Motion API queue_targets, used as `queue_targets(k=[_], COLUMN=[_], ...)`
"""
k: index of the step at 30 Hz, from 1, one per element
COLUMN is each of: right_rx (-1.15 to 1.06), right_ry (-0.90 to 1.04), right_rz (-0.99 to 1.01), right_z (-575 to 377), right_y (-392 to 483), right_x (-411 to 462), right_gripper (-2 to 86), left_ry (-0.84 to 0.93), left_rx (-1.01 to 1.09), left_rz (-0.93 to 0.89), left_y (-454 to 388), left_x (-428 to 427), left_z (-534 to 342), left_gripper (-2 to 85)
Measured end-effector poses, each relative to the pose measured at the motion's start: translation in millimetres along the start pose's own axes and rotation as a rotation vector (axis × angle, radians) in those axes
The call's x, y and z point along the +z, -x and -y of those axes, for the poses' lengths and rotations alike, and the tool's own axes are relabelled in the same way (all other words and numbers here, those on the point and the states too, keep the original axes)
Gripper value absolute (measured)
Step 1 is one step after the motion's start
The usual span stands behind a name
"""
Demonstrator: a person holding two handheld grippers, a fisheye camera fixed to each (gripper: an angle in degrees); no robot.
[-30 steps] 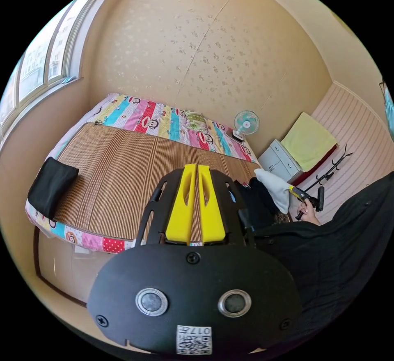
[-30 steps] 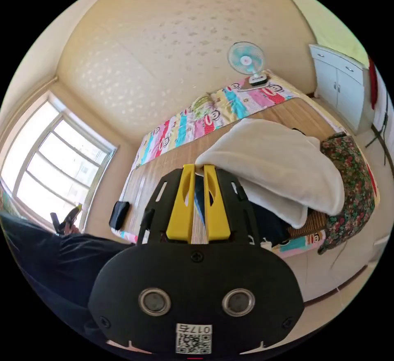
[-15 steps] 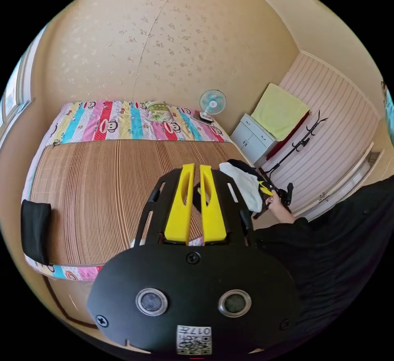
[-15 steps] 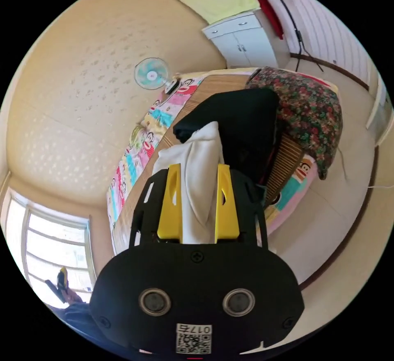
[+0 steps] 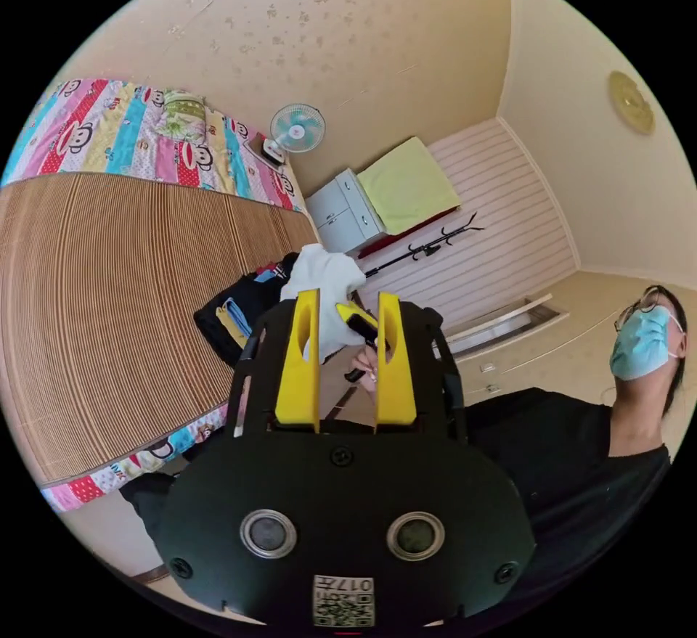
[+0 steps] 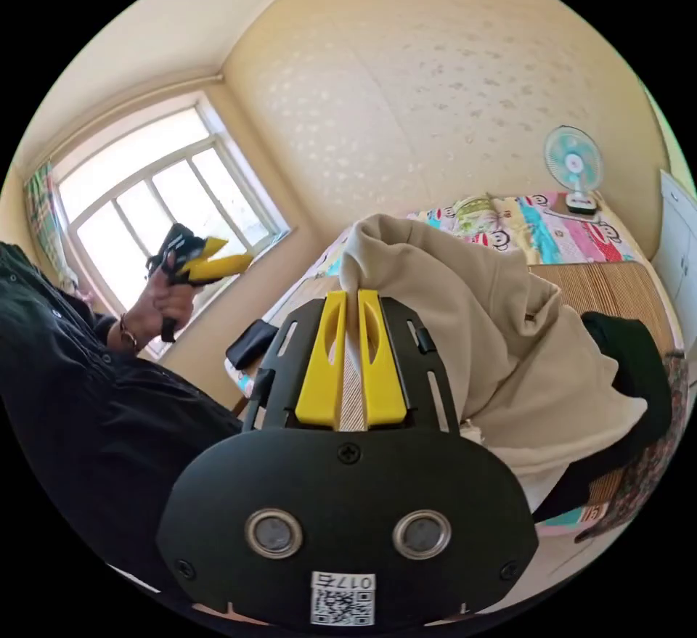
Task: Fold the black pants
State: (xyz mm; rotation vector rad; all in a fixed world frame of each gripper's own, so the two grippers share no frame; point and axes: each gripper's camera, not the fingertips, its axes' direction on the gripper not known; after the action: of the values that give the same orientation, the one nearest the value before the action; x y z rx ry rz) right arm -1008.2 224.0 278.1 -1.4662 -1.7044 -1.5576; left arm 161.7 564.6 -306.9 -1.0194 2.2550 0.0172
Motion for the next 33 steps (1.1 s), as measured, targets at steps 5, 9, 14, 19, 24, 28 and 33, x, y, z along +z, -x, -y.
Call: queue_targets(k=[5,9,14,19,24,28,33], right_rx=[-0.054,-0.059,-0.187,-0.233,-0.320,-0.416,-0.423], right_ry=[0.248,0.349,0.416,0.348,0.001,-0.218,-0.196], right_rz=[0.081,0.179,0.185,0.216,0.385,0.901,0.788], right_z=[-31,-55,-74,-58,-19,0,-1], right_y=[32,36,41,38,32,-4,-60], right_x=[100,122,124,103,23,-1,12], right_gripper=[3.5,3.6,3.3,2.5,1.1,0.6,0.6], left_ry=[0.157,0.184,0.144,0.171,0.006,-0.174,-0.151], left_rx=[-0.235,-0.513,-0.624,-0.401,0.088,0.355,0.889], left_rz=[0.126,-0.182,-0.432,-0.555,-0.890,-1.229,-1.386], left_y=[109,221,275,258,201,177,113], left_x=[30,45,62,77,61,47,2], left_z=[44,28,4,36,85,103,130], left_gripper=[16.2,17.5,13.3,5.6,4.6,4.2,4.0])
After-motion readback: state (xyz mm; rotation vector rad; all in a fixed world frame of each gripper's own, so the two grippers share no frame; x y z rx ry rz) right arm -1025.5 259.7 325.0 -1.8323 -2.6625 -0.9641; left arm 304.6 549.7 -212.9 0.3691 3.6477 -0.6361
